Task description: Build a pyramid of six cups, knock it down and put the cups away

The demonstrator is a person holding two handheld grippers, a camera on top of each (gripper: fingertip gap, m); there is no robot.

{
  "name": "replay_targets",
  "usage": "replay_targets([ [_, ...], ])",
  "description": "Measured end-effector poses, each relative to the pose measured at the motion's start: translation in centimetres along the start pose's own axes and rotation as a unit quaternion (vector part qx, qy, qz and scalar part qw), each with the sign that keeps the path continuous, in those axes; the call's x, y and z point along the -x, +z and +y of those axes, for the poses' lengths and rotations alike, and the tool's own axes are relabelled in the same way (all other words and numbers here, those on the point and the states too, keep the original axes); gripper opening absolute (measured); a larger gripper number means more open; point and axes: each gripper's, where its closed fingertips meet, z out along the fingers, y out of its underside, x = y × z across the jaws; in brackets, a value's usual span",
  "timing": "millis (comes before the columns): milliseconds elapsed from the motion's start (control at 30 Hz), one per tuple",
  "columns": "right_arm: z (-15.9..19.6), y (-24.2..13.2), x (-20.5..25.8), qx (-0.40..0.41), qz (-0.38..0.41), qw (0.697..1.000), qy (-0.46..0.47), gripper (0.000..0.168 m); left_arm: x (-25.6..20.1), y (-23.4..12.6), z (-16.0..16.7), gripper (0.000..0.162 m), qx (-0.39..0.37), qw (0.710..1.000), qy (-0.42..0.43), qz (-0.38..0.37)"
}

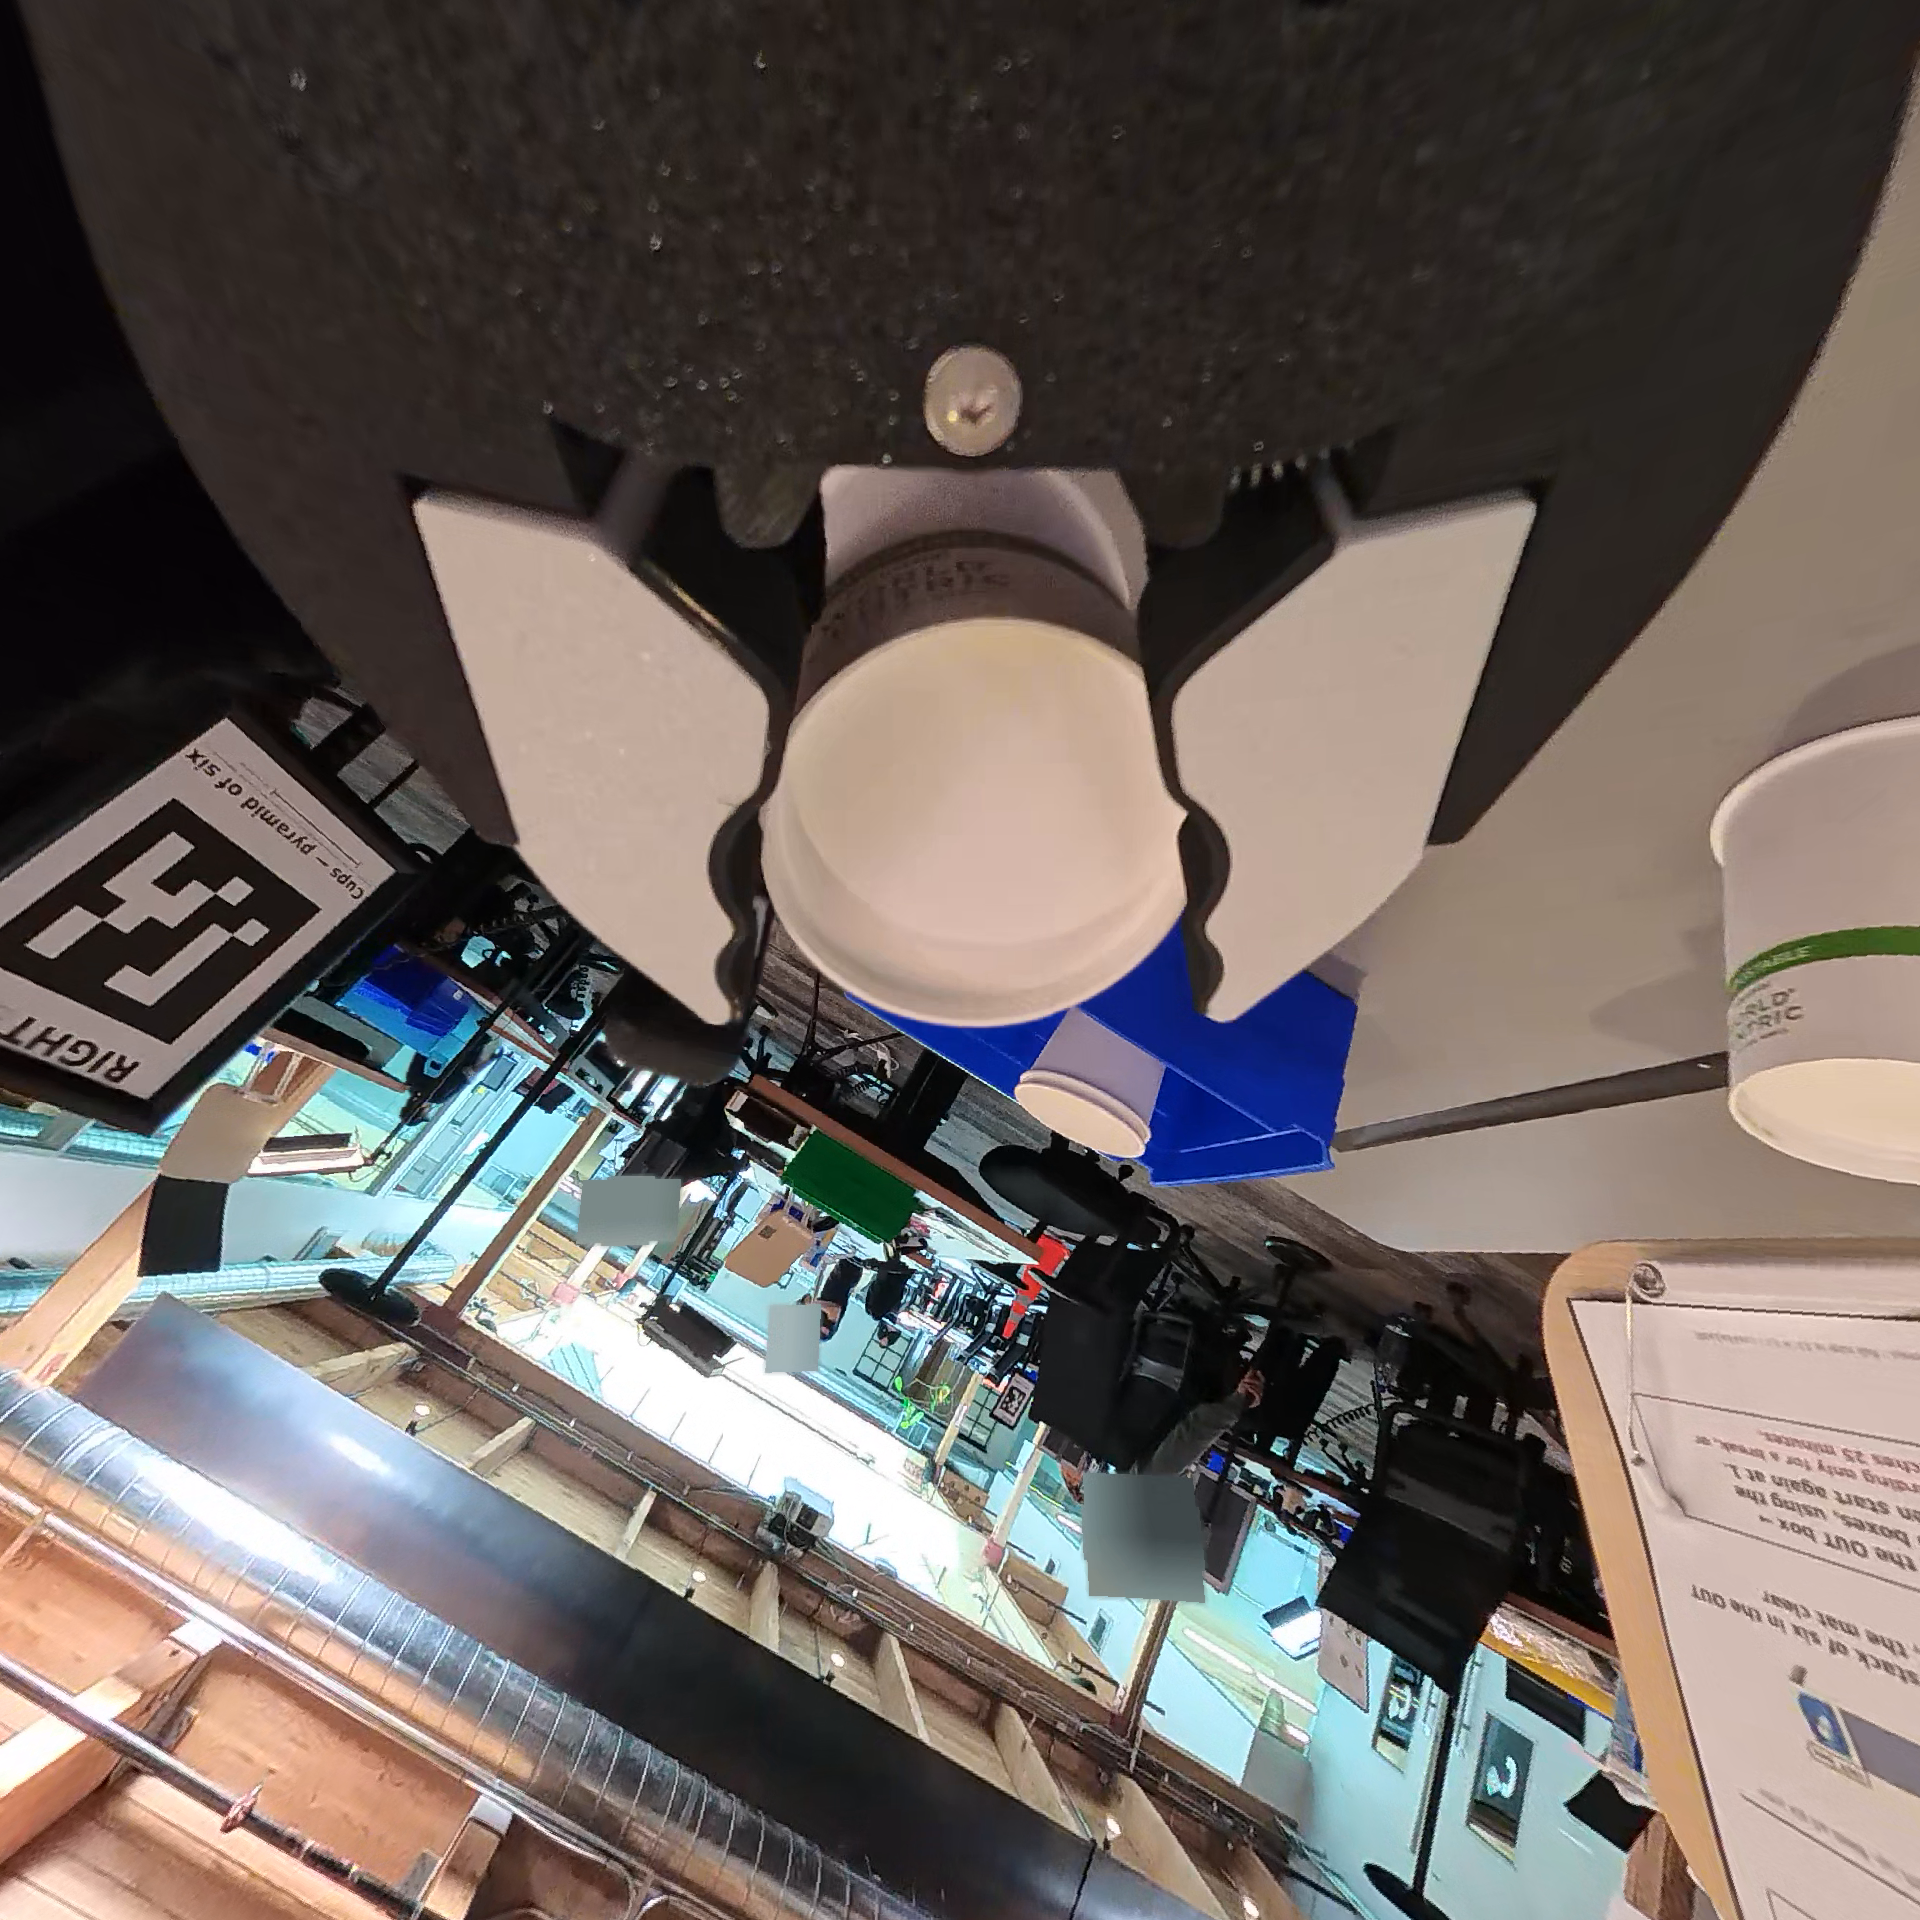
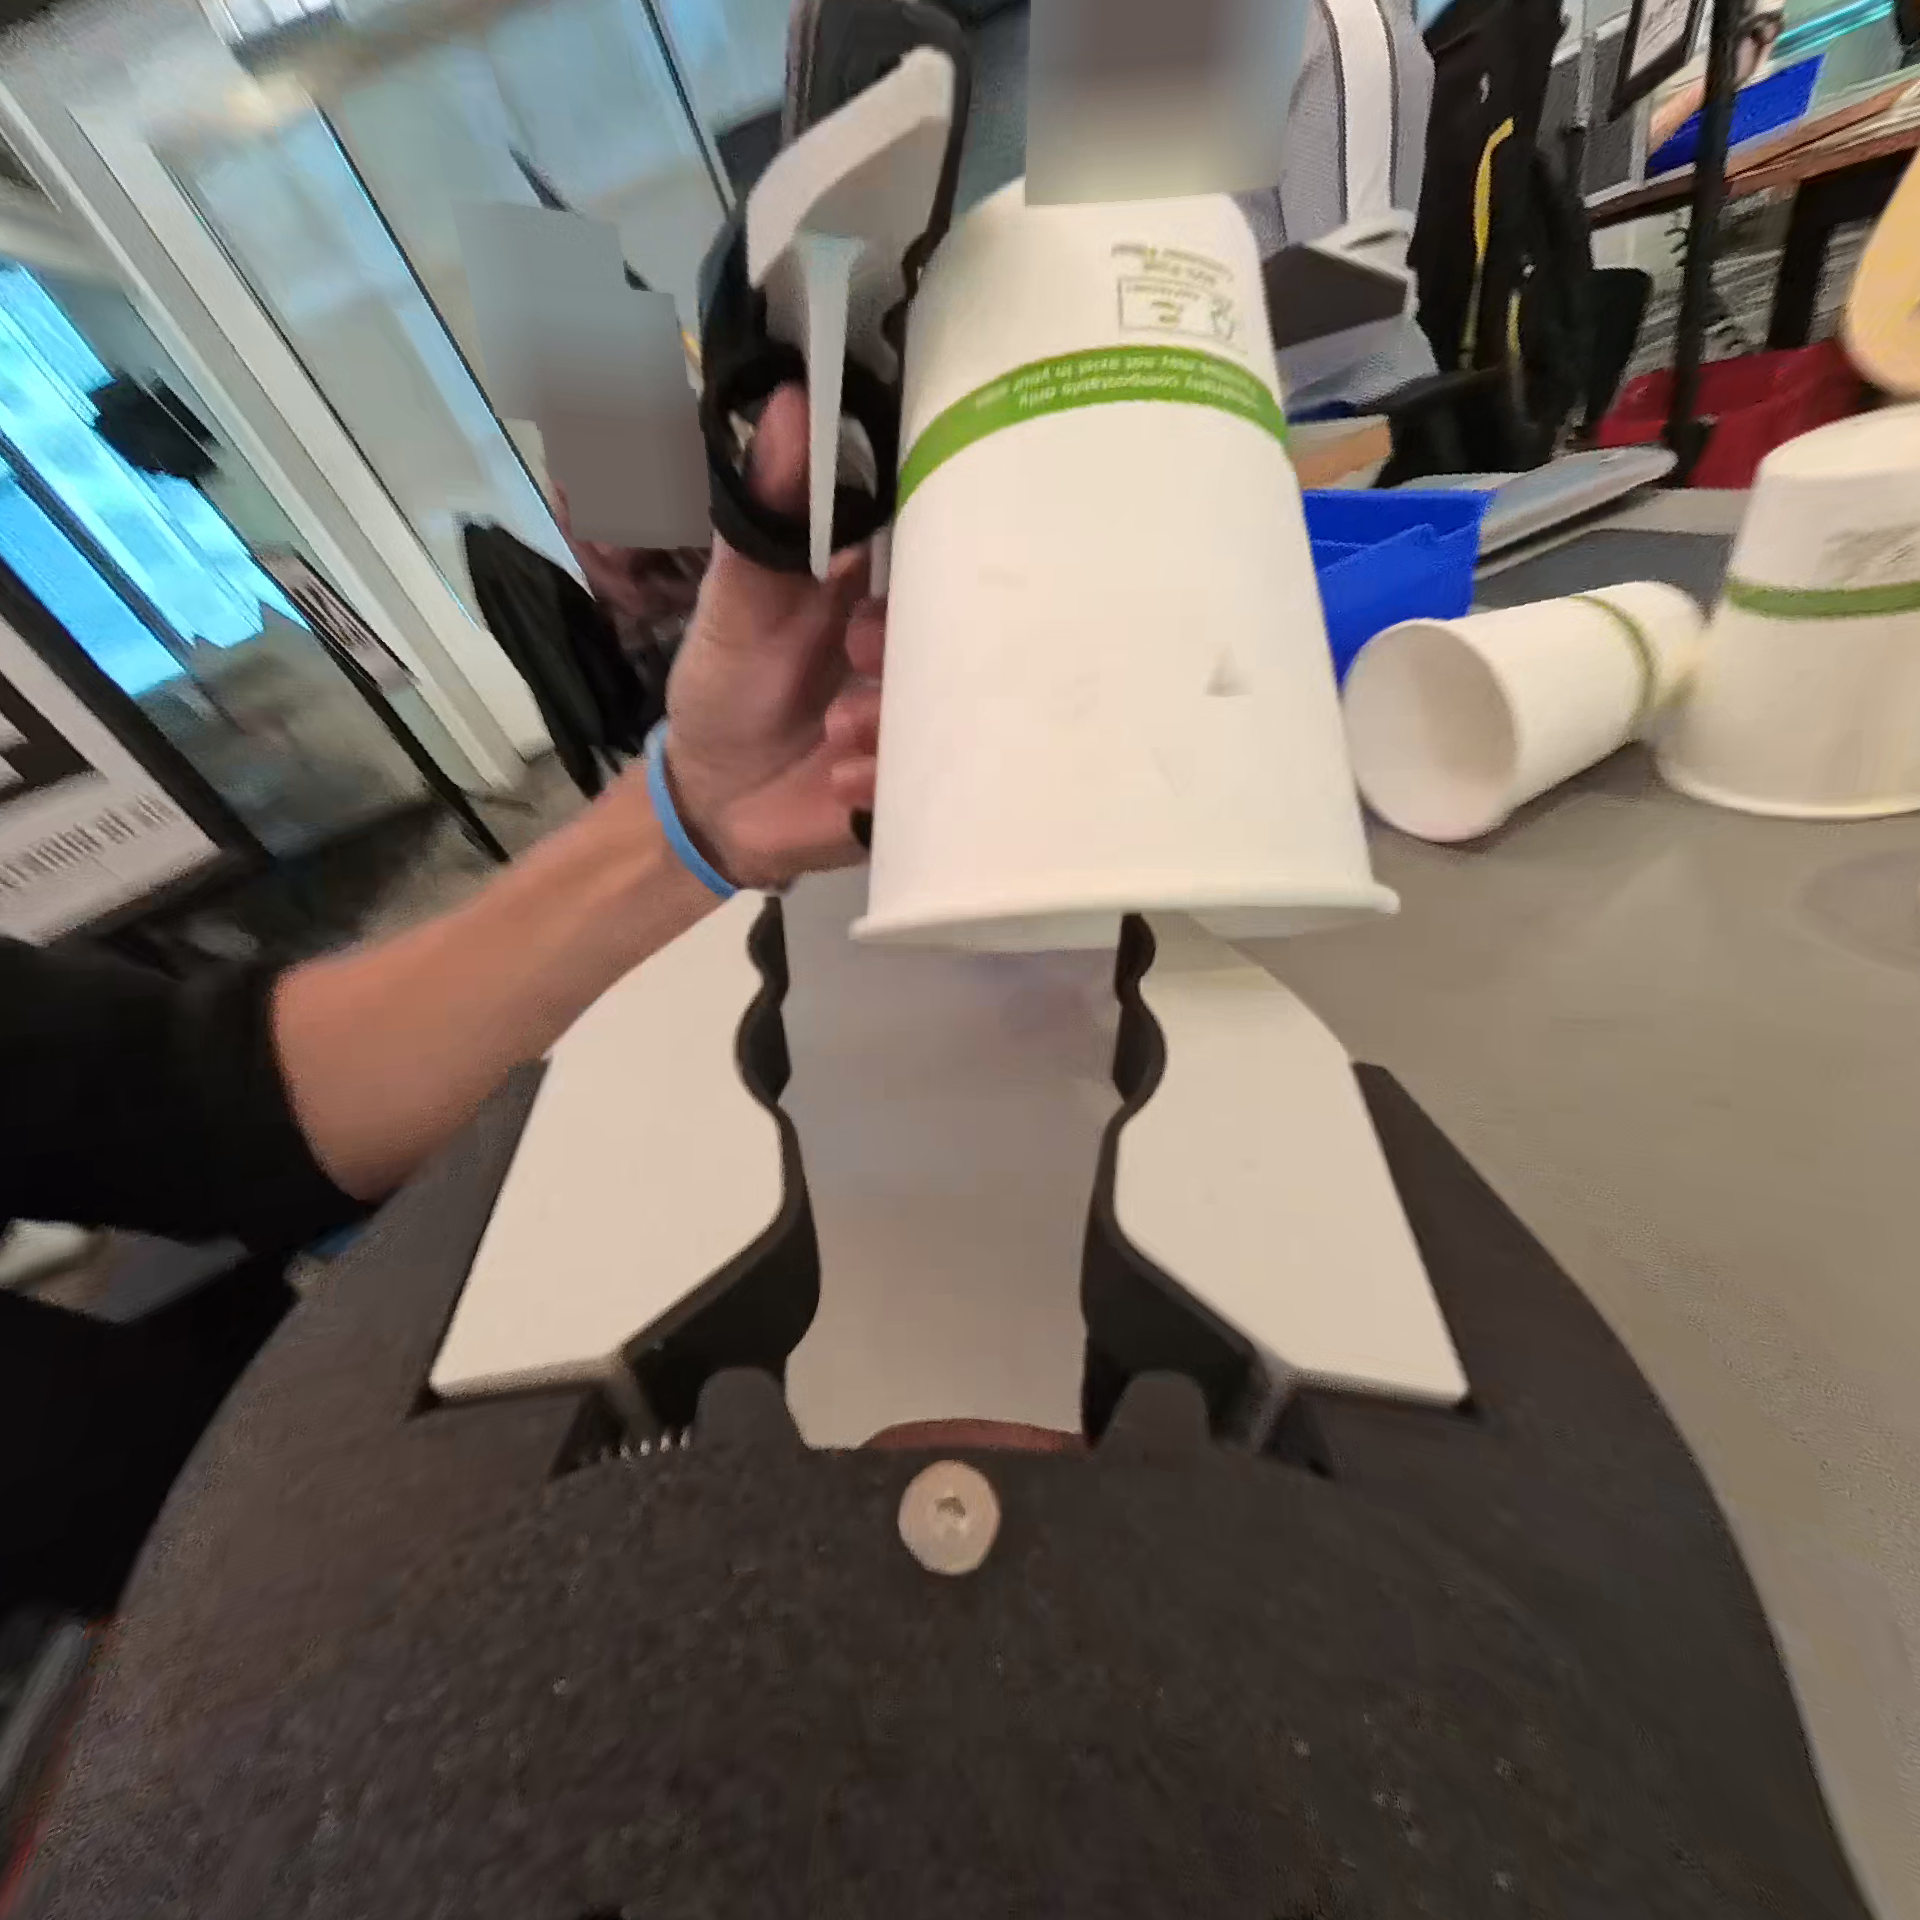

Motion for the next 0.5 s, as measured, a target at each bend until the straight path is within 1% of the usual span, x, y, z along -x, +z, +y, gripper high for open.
replay_targets([
  [67,-0.5,0.2,0.3,-0.058,-0.015,0.997,0.055,0.044,-0.1,0.3,0.4,0.078,0.005,1.0,0.001,0.0],
  [167,-1.7,-0.6,0.5,-0.135,-0.057,0.982,0.122,0.007,0.0,0.2,0.8,0.078,0.009,1.0,0.011,-0.011],
  [200,-2.1,-1.0,0.5,-0.149,-0.068,0.976,0.141,0.003,0.1,0.0,0.9,0.077,0.012,1.0,0.015,-0.017],
  [267,-2.2,-1.4,0.4,-0.152,-0.069,0.975,0.149,0.002,0.2,-0.4,1.5,0.077,0.026,0.999,0.021,-0.021],
  [433,-2.0,-1.2,0.9,-0.116,-0.057,0.986,0.105,0.0,-0.1,-1.6,2.0,0.078,0.033,0.999,0.025,-0.031],
  [500,-1.9,-1.3,0.8,-0.105,-0.046,0.989,0.092,0.0,-0.6,-2.6,1.7,0.088,0.027,0.999,0.023,-0.033],
])
